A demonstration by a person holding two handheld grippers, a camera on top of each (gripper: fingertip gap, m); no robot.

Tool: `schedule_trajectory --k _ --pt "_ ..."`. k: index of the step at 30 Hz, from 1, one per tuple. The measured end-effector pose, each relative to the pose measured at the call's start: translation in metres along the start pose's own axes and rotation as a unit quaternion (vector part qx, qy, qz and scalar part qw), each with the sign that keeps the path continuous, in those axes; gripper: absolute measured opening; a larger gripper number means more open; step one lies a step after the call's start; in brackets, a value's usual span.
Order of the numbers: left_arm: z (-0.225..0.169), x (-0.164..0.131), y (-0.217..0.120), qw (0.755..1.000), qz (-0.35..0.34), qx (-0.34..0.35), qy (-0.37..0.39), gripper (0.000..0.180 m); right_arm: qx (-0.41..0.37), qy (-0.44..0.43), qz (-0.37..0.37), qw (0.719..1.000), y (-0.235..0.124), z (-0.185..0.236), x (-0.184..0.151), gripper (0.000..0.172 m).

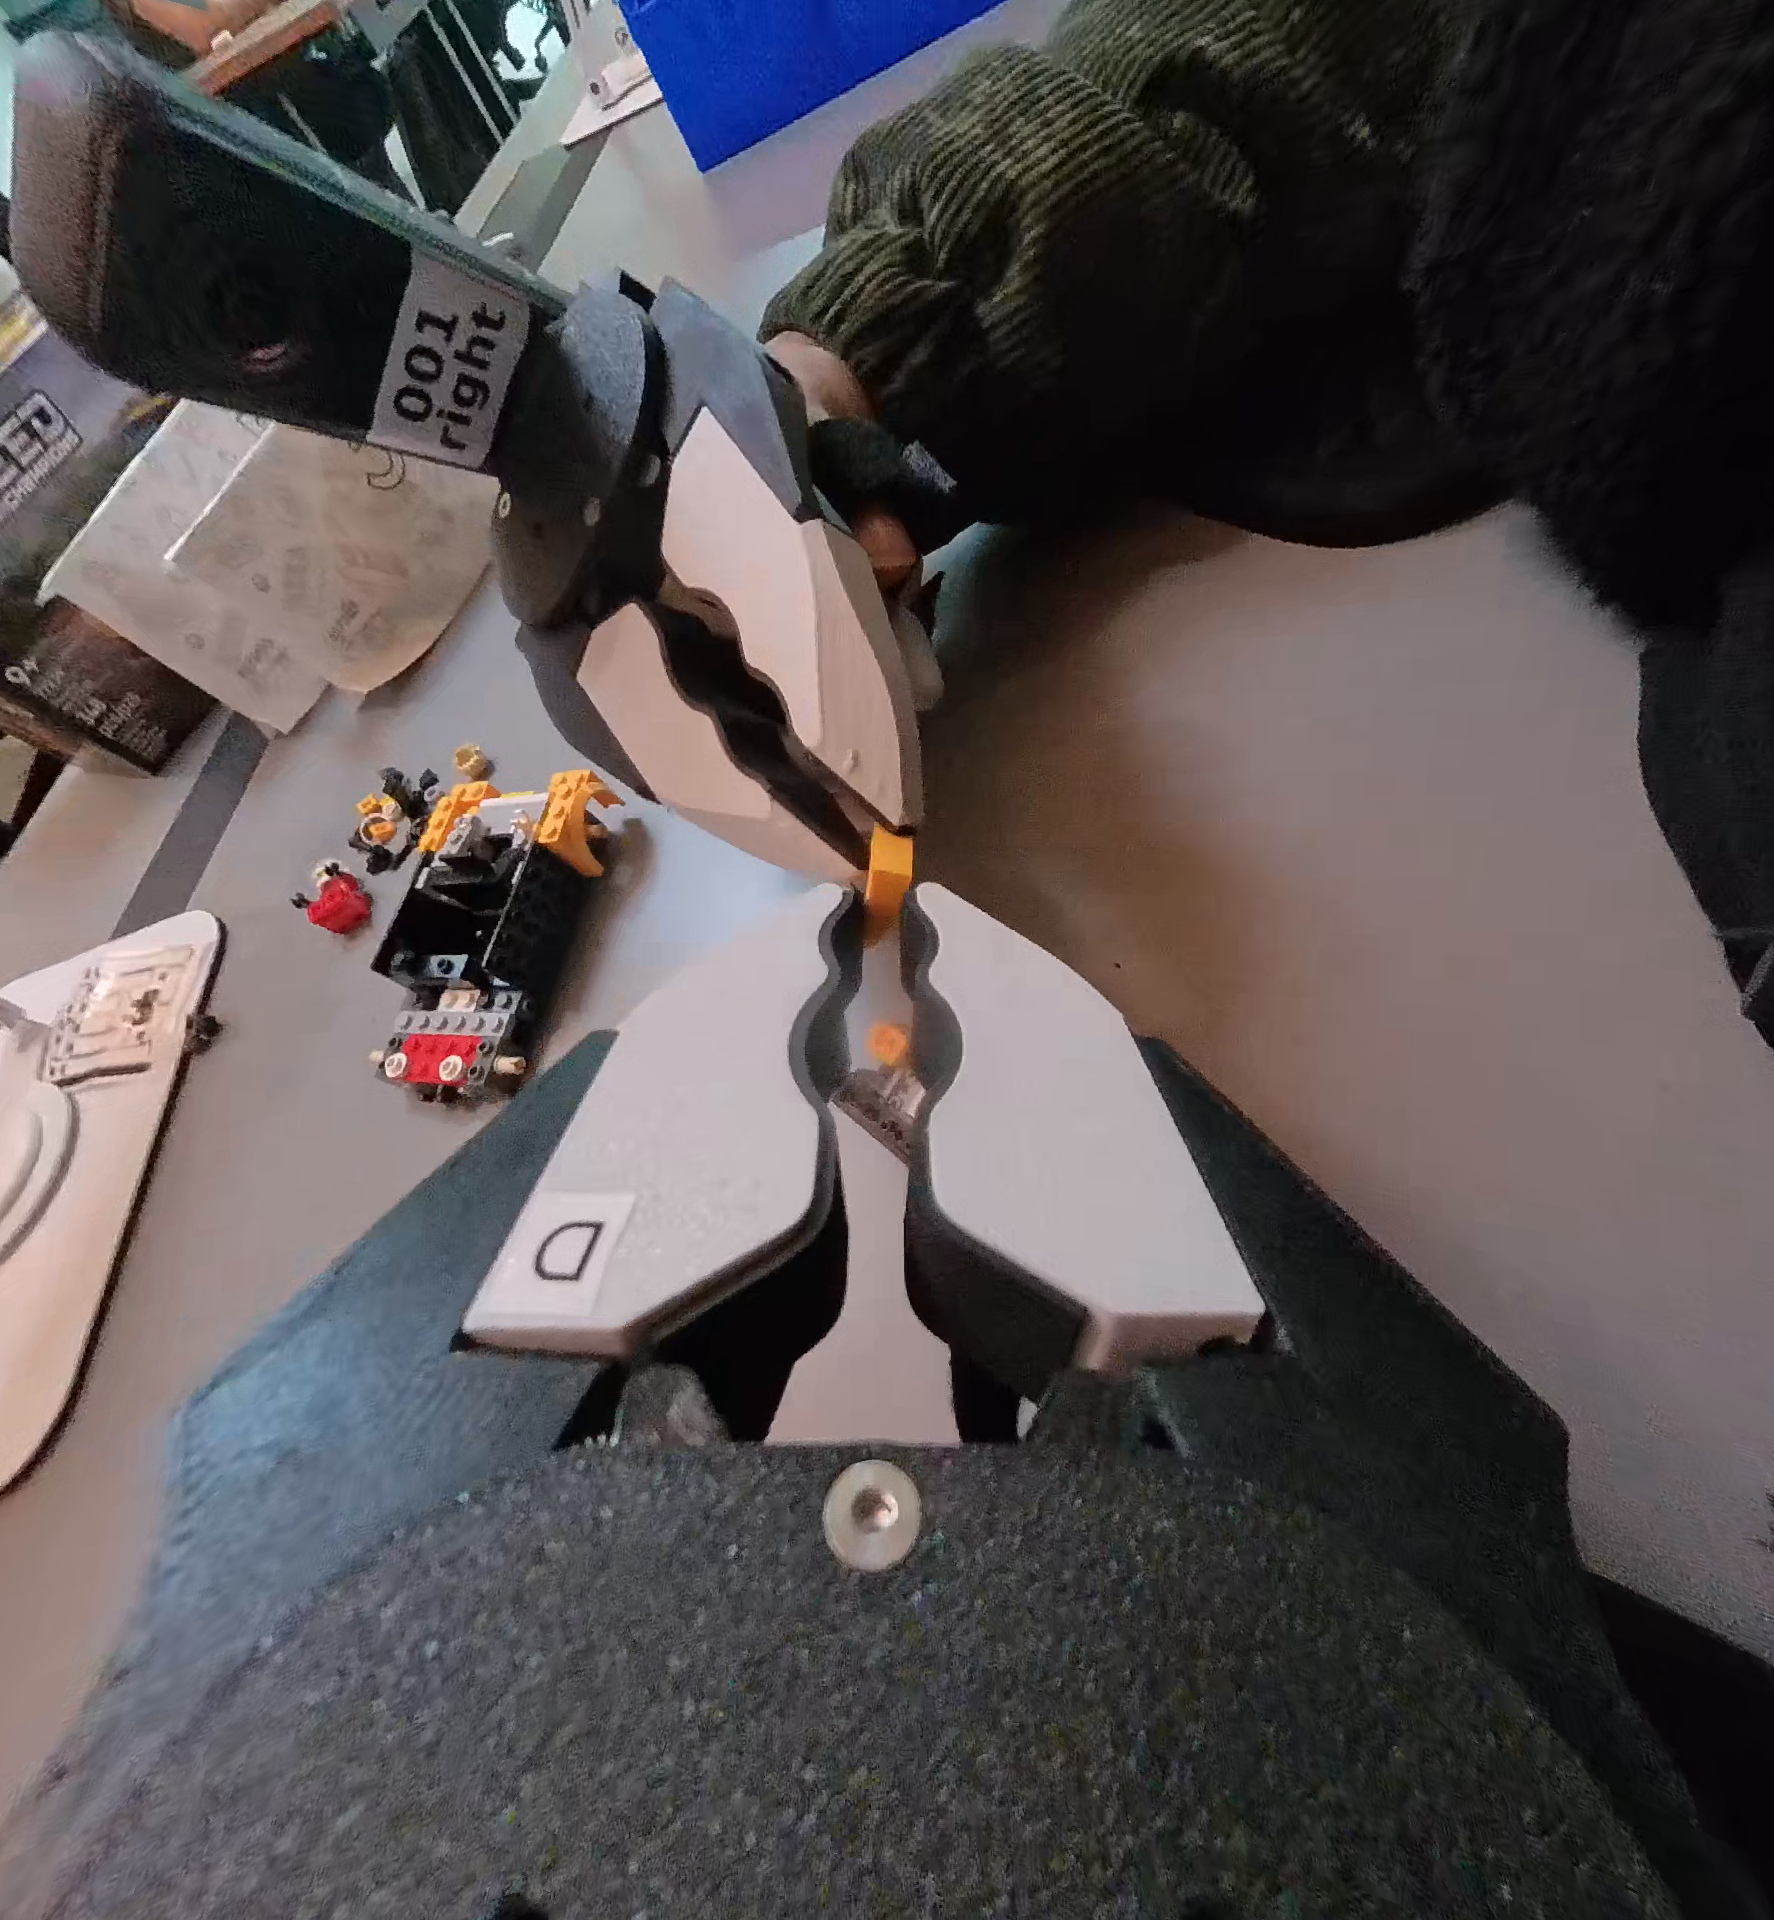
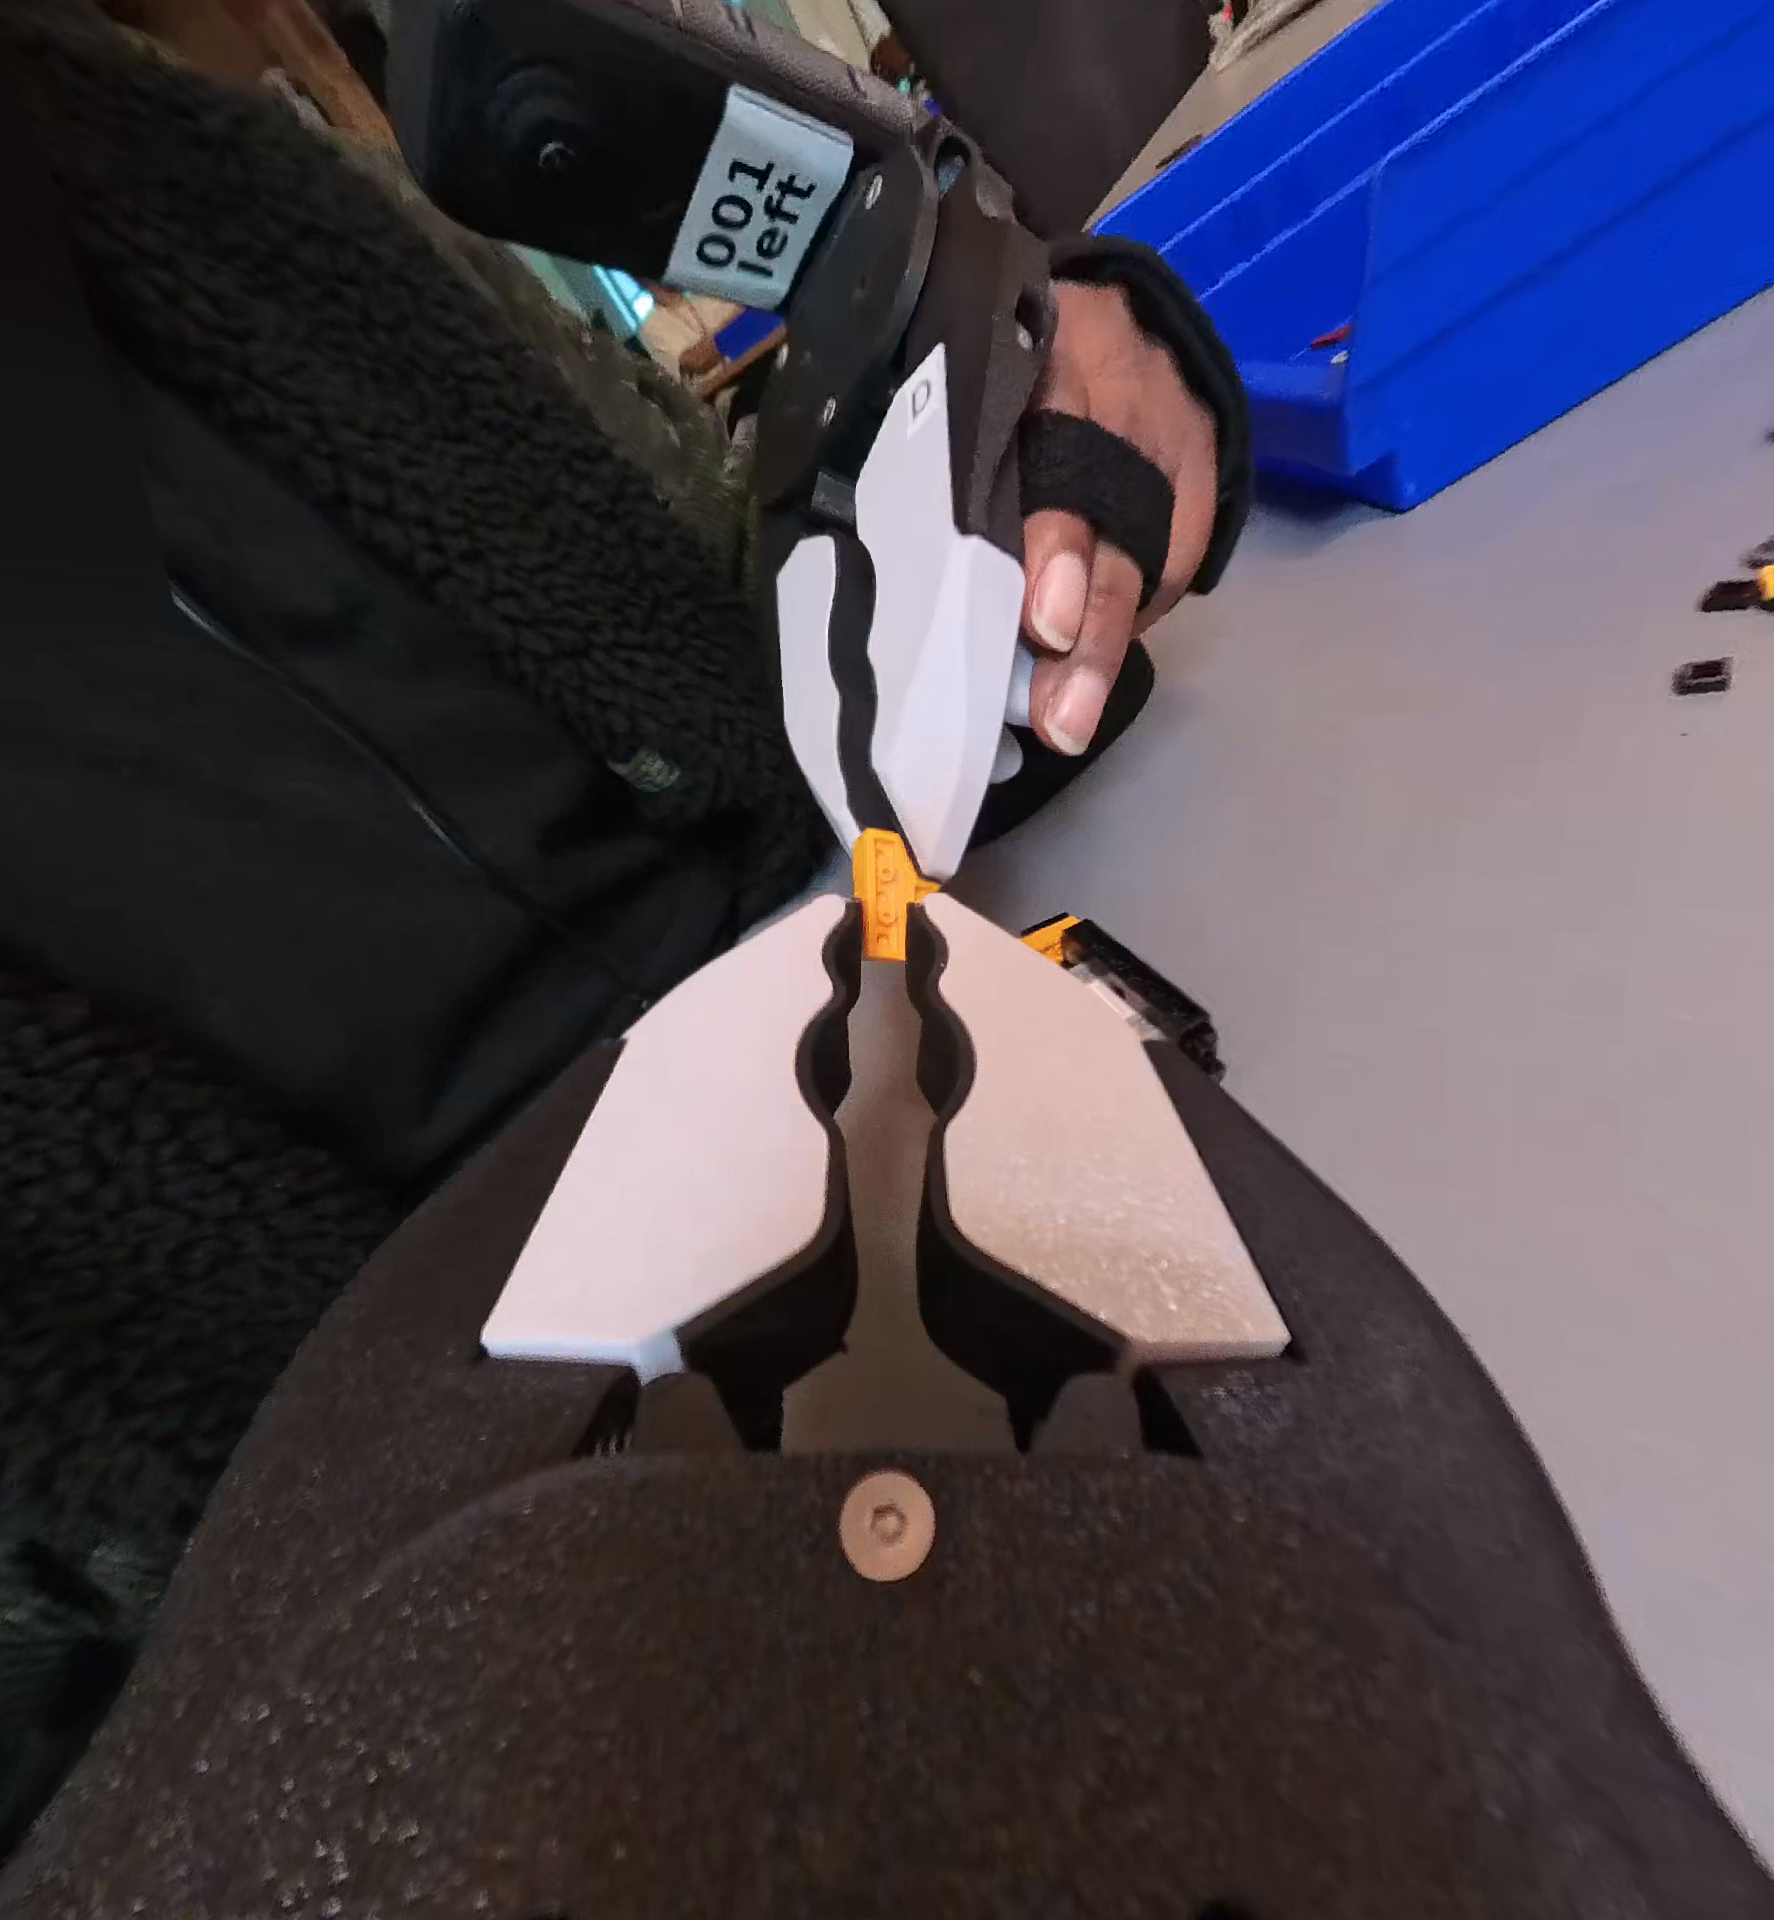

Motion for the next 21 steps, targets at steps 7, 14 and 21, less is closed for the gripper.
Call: schedule_trajectory --k 7,14,21 --pt "0.01 0.005 -0.007 0.991 -0.031 -0.027 -0.124 0.005 -0.094 -0.083 0.015 0.992 -0.005 -0.003 0.012 0.016" --pt "0.008 0.013 -0.014 0.966 -0.087 -0.097 -0.225 0.005 -0.142 -0.16 0.046 0.976 -0.002 0.002 0.016 0.005" --pt "-0.009 0.027 -0.024 0.918 -0.139 -0.231 -0.291 0.005 -0.101 -0.206 0.039 0.973 0.006 0.024 0.023 0.005"
Point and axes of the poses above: each gripper's, where its closed fingertips meet, y out along the fingers, x out of its top, z = x × y across the jaws, the point moved 2 cm from there along -y, back along the fingers, and after that the axes turned 7 degrees about -y, right-handed, at the moved point
